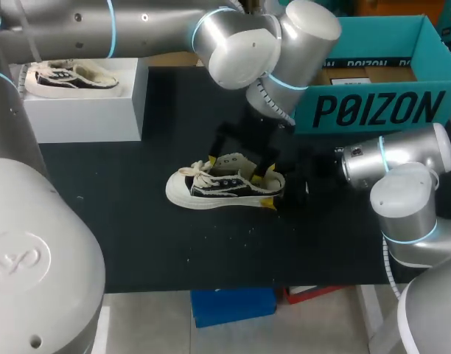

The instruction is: Take the shoe out of the shoebox, open the shoe tongue, remove and reinsert the insole, then place the shoe into the shoebox

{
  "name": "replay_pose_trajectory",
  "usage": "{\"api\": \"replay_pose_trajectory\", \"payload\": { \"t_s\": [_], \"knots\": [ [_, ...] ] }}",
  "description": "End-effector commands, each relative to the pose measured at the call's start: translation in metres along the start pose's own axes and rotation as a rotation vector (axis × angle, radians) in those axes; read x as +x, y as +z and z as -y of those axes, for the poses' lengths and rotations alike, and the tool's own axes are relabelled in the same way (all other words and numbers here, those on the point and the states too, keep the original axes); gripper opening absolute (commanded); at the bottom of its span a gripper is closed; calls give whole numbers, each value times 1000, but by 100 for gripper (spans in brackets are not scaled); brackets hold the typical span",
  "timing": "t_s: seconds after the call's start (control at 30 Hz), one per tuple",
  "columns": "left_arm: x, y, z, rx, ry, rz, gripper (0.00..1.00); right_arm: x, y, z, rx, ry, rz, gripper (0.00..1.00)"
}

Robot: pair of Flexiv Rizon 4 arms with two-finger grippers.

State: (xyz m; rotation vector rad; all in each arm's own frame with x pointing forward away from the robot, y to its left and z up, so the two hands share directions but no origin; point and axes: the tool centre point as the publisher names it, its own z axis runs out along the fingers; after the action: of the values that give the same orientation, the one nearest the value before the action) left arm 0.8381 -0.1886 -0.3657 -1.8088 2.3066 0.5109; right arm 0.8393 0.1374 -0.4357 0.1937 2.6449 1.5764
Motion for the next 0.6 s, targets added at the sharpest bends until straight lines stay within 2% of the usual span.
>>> {"api": "replay_pose_trajectory", "payload": {
  "t_s": [0.03,0.07,0.1,0.17,0.27,0.37,0.47,0.5,0.53,0.6],
  "knots": [
    [2,-3,1,1,-4,23,85,-1,3,0,3,1,0,0],
    [2,-3,1,3,-4,23,52,-1,3,0,3,1,0,0],
    [2,-3,0,5,-6,32,40,-1,3,0,3,1,0,0],
    [2,-3,0,6,-7,34,21,-1,3,0,3,1,0,0],
    [3,0,-3,5,-12,33,1,-1,3,0,3,1,0,0],
    [6,2,-6,4,-20,44,2,-1,3,0,3,1,0,0],
    [9,3,-9,4,-35,68,17,-1,3,0,3,1,0,0],
    [10,3,-10,1,-38,61,11,-1,3,0,3,1,0,0],
    [10,3,-11,-1,-45,62,0,-1,3,0,3,1,0,0],
    [10,4,-13,0,-64,84,0,-1,3,0,3,1,0,0]
  ]
}}
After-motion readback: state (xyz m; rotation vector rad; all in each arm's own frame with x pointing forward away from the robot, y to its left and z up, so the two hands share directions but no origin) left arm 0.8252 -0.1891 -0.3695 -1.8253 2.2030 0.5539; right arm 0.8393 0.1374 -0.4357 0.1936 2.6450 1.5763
